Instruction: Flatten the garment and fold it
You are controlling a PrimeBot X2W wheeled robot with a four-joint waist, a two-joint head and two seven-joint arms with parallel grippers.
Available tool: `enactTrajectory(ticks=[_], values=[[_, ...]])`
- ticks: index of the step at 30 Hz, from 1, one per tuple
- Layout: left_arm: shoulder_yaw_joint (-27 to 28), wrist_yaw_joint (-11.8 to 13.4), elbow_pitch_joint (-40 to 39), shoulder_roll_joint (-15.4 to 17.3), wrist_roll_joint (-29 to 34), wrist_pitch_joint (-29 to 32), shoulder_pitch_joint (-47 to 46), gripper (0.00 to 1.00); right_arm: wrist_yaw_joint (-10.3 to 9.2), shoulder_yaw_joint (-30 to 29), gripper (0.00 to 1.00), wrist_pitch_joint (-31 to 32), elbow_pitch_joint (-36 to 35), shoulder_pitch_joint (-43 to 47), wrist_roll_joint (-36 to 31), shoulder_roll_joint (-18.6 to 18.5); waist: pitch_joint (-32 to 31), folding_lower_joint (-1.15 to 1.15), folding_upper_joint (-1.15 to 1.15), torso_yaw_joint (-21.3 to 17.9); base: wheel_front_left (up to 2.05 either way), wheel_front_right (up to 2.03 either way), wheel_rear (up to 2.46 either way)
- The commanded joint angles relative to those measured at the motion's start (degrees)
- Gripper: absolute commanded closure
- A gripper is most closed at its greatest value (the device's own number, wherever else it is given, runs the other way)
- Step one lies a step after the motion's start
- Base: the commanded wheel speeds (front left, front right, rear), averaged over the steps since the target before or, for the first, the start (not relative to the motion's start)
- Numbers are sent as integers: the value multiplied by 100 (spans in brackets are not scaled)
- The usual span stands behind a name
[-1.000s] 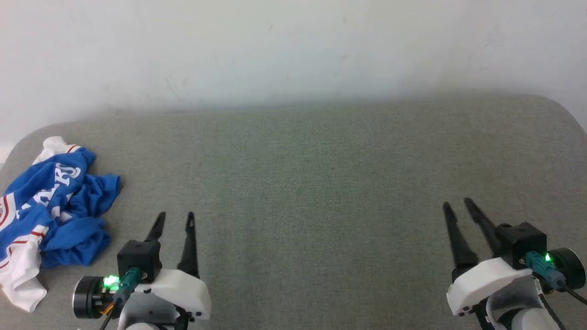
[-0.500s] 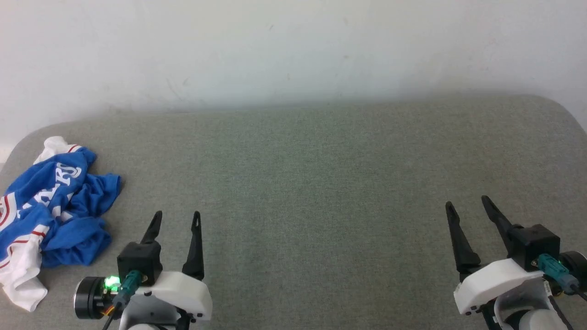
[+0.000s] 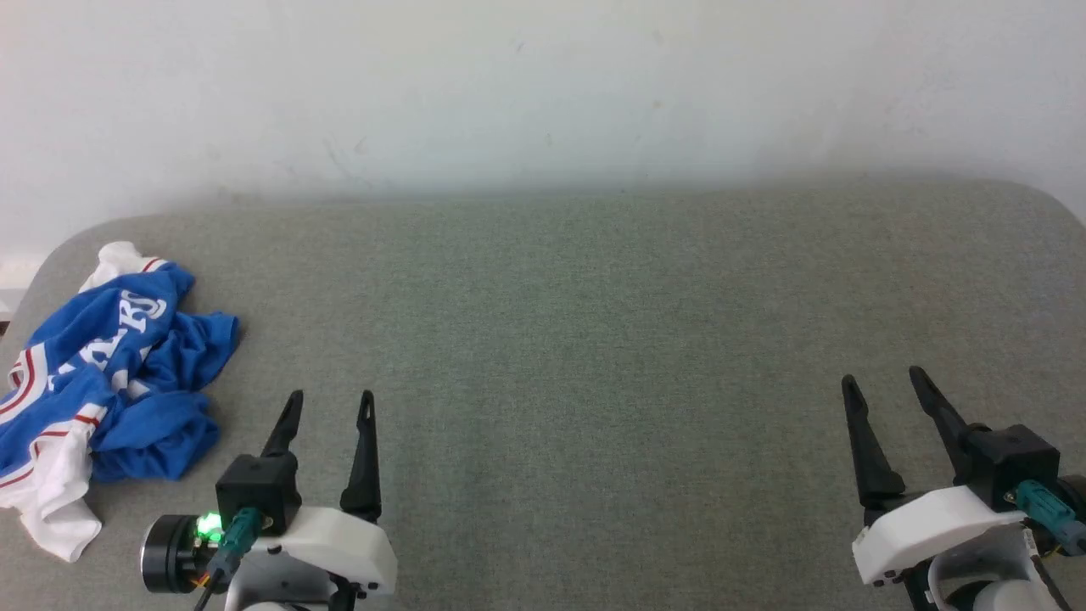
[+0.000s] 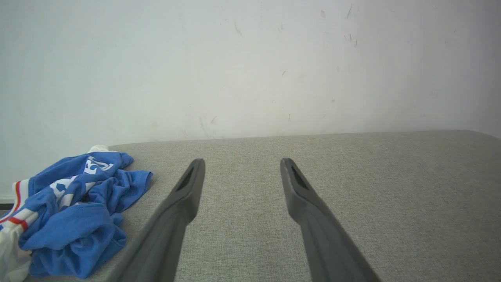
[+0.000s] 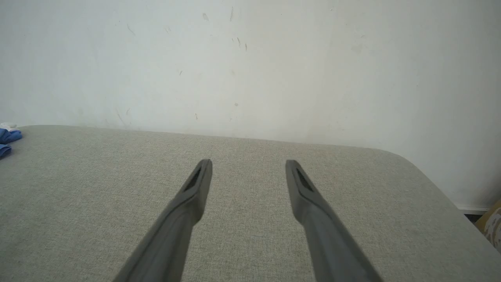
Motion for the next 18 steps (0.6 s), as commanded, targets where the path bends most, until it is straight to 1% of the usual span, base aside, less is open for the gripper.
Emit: enactTrajectory(ticks=[1,18], values=[[-13,58,-5,-8,-22,-72,102,0,-3,-21,0,-63,-3,55,46,7,8,0,0,36,0,0,0],[-95,161,-18,-13,-174,-276,170,0,-5,-74,0,-233,-15,89,-40,10,63,0,0,521,0,0,0]])
